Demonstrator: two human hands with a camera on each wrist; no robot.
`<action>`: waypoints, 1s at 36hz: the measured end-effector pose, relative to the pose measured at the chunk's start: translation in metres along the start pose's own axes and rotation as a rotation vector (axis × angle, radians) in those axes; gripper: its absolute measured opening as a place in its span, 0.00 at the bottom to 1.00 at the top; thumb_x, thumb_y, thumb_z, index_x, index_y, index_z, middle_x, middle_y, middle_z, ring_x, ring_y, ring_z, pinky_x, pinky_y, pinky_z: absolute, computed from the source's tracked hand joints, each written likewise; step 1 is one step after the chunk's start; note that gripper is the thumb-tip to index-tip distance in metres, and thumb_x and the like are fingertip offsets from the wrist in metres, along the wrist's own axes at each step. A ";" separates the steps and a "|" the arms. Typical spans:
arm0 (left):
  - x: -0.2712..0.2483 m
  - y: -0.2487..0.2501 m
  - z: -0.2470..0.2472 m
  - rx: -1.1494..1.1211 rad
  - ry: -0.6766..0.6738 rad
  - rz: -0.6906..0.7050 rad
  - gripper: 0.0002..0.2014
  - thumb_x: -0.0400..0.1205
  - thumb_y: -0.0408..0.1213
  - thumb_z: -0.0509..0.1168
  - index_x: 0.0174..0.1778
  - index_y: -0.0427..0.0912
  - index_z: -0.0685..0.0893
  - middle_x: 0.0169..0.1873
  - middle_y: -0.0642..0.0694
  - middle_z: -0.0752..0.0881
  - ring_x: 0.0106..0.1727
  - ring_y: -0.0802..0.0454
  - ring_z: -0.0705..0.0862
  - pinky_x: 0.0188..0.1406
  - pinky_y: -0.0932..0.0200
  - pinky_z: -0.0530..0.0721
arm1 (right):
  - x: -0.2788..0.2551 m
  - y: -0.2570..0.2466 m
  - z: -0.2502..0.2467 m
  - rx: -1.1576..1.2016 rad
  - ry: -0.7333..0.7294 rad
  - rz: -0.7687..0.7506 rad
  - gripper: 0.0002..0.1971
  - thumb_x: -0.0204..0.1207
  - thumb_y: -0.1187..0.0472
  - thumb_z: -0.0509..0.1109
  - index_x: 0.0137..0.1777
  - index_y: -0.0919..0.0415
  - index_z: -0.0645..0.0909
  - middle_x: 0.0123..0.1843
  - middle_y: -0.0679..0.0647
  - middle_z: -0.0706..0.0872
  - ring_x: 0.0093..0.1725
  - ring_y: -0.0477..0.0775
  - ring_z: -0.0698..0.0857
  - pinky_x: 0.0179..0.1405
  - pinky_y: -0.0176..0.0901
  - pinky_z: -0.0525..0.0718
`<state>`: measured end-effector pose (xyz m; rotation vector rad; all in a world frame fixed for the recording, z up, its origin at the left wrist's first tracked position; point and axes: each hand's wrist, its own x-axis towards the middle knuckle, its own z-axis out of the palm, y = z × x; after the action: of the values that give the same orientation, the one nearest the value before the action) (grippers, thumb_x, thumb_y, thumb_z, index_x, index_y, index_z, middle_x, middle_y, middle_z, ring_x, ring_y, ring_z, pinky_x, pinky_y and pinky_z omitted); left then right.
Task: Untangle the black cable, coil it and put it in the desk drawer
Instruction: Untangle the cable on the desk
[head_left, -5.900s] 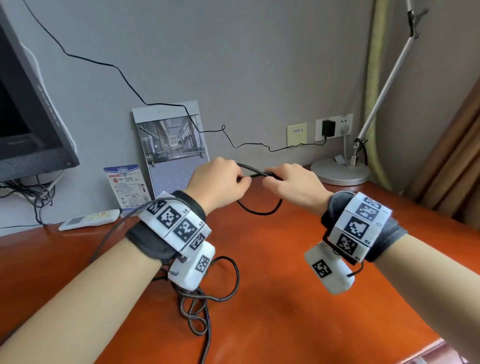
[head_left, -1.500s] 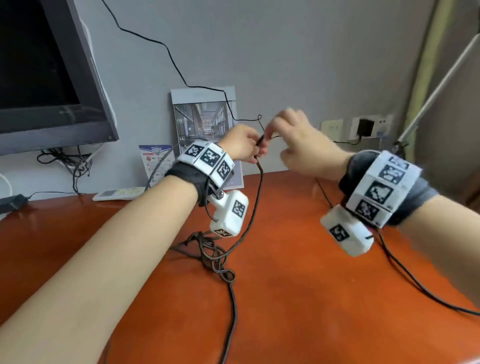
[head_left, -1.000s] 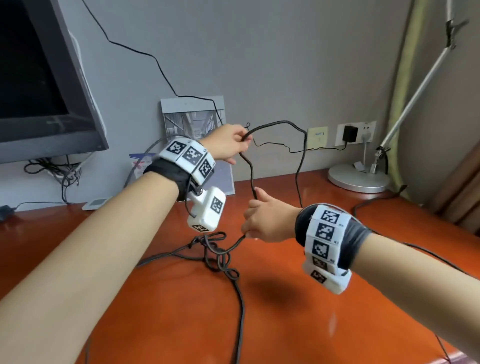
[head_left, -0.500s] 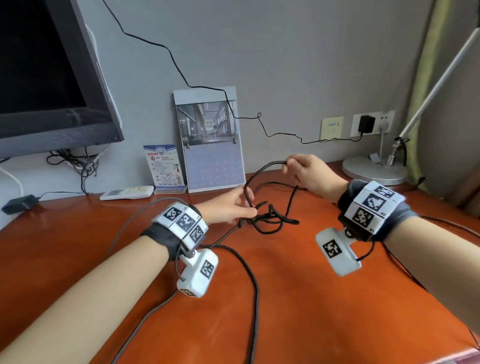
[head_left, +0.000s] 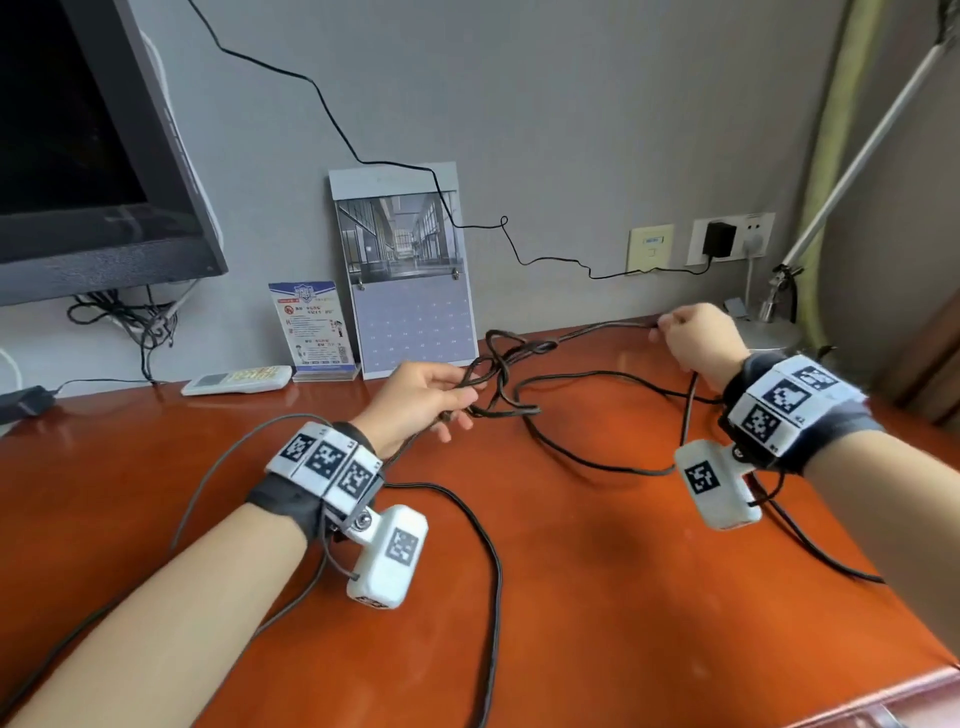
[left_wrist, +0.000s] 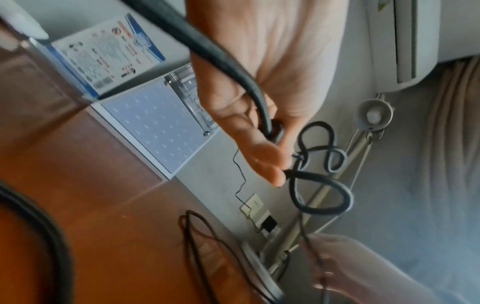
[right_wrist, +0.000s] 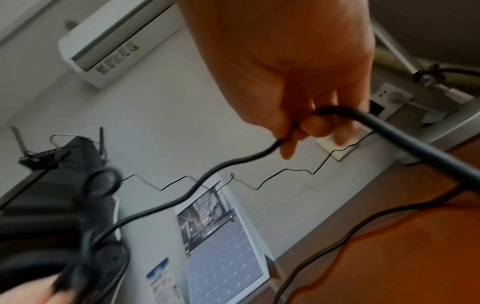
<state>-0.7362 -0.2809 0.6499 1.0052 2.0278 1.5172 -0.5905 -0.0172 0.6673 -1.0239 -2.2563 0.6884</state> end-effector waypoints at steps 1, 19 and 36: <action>-0.001 0.004 0.003 -0.037 -0.004 -0.015 0.08 0.81 0.24 0.65 0.54 0.34 0.83 0.44 0.45 0.87 0.27 0.57 0.86 0.16 0.67 0.78 | -0.002 -0.002 0.002 -0.045 -0.058 0.022 0.14 0.82 0.64 0.59 0.58 0.71 0.83 0.52 0.67 0.85 0.41 0.58 0.77 0.40 0.45 0.72; 0.002 0.027 0.039 0.152 0.143 0.040 0.05 0.82 0.33 0.61 0.40 0.38 0.77 0.34 0.38 0.80 0.23 0.47 0.73 0.18 0.62 0.64 | -0.084 -0.082 0.039 -0.074 -0.012 -0.468 0.19 0.74 0.47 0.68 0.27 0.60 0.79 0.28 0.57 0.80 0.32 0.59 0.77 0.33 0.42 0.74; 0.039 0.013 0.030 0.336 0.357 -0.135 0.18 0.88 0.34 0.48 0.58 0.25 0.78 0.54 0.25 0.83 0.57 0.31 0.82 0.52 0.47 0.77 | -0.110 -0.078 0.054 0.591 -0.265 -0.555 0.06 0.66 0.62 0.62 0.32 0.63 0.70 0.29 0.49 0.70 0.31 0.44 0.67 0.33 0.36 0.65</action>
<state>-0.7369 -0.2305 0.6565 0.7291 2.6092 1.3911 -0.6054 -0.1603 0.6492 -0.0198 -2.1801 1.1751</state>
